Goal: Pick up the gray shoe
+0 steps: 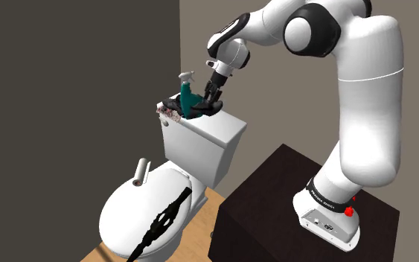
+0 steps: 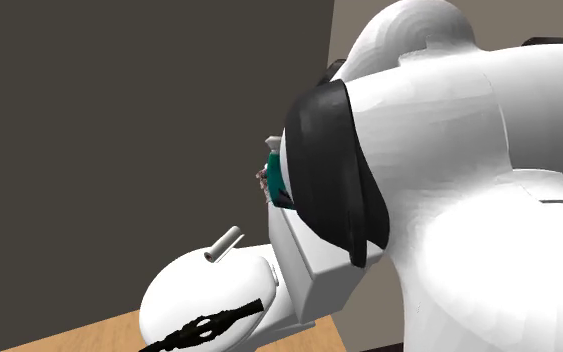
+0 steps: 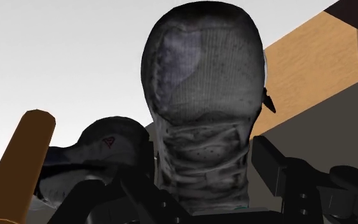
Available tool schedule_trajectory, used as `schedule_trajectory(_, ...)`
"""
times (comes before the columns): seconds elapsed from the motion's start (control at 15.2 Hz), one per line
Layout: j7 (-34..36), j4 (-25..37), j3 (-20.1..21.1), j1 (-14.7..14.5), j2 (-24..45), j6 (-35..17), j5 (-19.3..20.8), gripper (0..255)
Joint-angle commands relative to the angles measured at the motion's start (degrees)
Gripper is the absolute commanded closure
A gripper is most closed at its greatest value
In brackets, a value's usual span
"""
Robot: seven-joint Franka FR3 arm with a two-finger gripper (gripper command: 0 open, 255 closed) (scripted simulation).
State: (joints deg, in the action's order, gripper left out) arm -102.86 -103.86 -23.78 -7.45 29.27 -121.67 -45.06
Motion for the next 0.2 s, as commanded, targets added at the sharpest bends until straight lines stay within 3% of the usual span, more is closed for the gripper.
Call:
schedule_trajectory(0.0, 0.82, 0.04, -0.39, -0.25, -1.12, 0.81, 0.77, 255)
schedule_trajectory(0.13, 0.88, 0.05, -0.41, -0.27, -1.2, 0.87, 0.83, 255)
